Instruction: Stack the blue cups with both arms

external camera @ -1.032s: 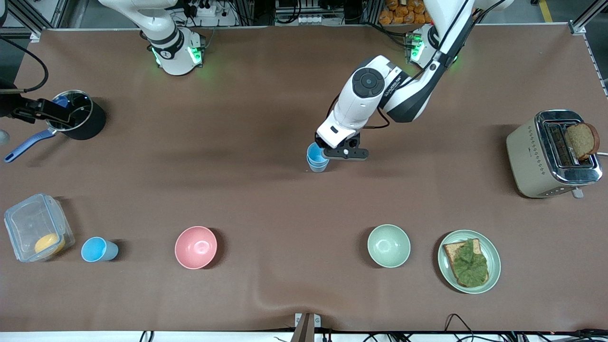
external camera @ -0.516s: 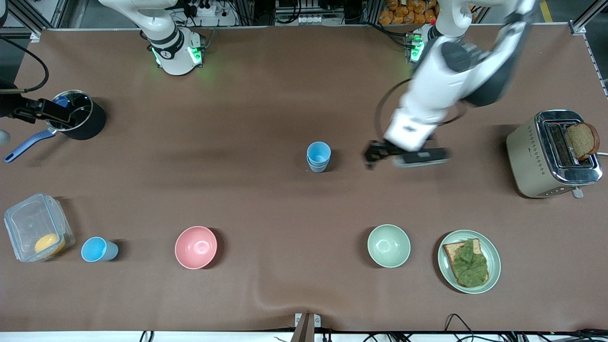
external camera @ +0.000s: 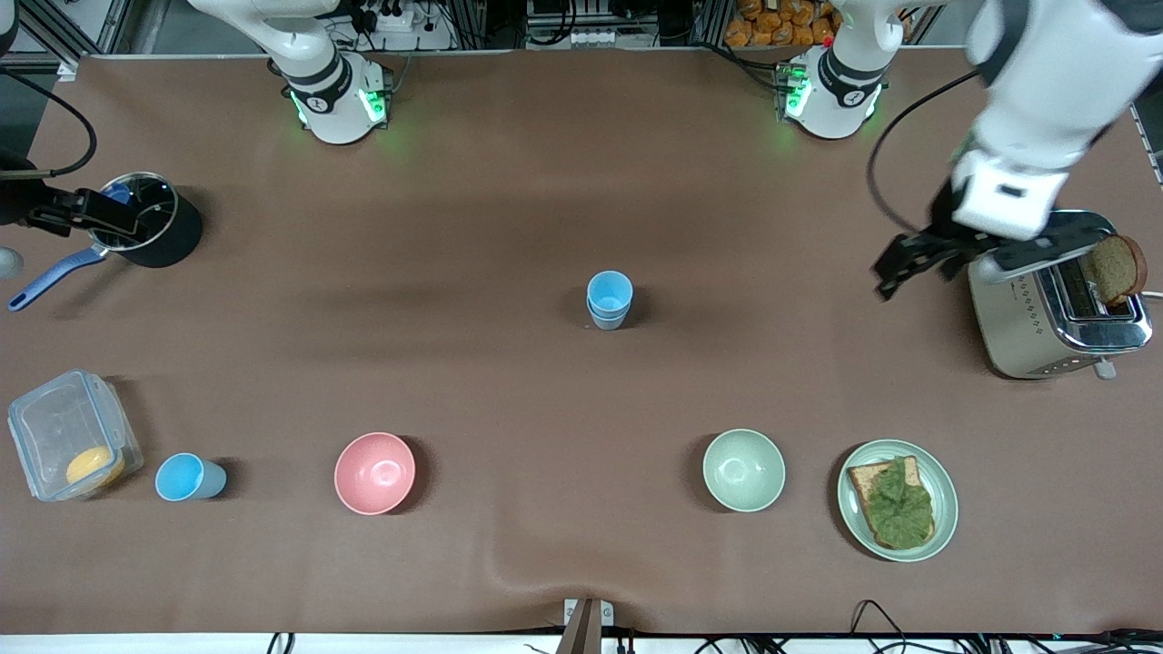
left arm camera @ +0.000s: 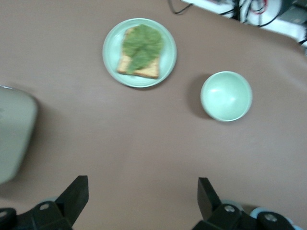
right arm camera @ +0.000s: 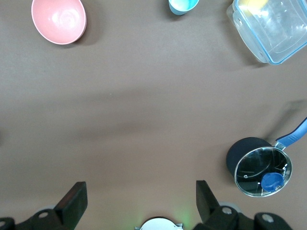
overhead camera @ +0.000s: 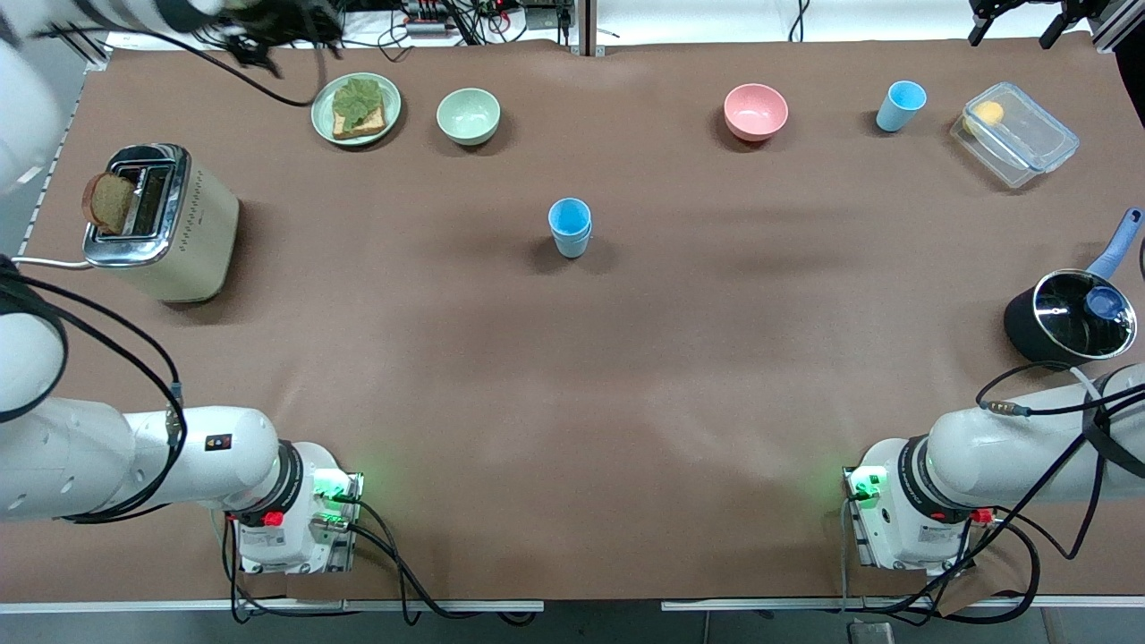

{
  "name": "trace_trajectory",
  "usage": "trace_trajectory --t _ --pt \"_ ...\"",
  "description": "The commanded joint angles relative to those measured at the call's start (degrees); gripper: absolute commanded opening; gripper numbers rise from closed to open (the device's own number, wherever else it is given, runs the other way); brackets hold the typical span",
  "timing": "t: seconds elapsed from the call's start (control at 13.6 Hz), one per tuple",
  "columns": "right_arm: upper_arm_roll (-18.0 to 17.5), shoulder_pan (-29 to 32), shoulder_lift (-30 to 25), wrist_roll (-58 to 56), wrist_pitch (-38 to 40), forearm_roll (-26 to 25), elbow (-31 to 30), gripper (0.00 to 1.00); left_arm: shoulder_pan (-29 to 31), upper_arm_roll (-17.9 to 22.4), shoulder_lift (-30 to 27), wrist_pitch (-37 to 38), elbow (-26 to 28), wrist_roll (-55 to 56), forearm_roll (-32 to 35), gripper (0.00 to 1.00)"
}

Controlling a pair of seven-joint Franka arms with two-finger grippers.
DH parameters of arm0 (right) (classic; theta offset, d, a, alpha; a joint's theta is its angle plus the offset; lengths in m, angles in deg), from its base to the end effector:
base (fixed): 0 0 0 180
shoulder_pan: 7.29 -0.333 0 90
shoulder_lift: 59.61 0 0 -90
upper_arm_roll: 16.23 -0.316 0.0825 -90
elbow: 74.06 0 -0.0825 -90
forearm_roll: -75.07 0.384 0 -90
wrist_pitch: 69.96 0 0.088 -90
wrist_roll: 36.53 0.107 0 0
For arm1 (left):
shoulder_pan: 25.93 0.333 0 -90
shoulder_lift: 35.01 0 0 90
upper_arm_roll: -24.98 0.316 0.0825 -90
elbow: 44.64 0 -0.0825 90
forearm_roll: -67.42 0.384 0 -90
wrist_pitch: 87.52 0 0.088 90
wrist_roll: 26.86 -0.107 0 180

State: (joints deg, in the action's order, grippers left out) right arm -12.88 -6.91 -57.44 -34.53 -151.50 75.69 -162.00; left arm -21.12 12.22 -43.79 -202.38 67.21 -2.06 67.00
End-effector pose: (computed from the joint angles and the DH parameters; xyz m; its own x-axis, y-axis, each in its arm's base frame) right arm 0.5486 -0.0338 0.6085 0.9840 -0.0978 -0.1492 -0.0994 -0.9950 -0.0034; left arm 0.5288 -0.0807 0.5625 0.9369 0.2914 0.1933 0.2852 -0.9566 0.0600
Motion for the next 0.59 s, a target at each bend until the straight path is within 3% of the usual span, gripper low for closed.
trace_trajectory --t 0.0,0.29,0.52 --pt "-0.4 0.2 0.6 -0.2 0.5 -1.1 1.3 1.00 -0.3 6.9 1.0 11.5 -8.7 -9.8 0.6 1.00" --pt "-0.3 0.1 0.6 -0.2 0.7 -1.1 1.3 1.00 -1.5 9.3 2.8 27.4 -17.6 -12.5 0.5 1.00" --pt "-0.3 0.2 0.6 -0.1 0.9 -1.1 1.2 1.00 -2.1 9.0 4.8 29.0 -20.1 -11.5 -2.2 1.00"
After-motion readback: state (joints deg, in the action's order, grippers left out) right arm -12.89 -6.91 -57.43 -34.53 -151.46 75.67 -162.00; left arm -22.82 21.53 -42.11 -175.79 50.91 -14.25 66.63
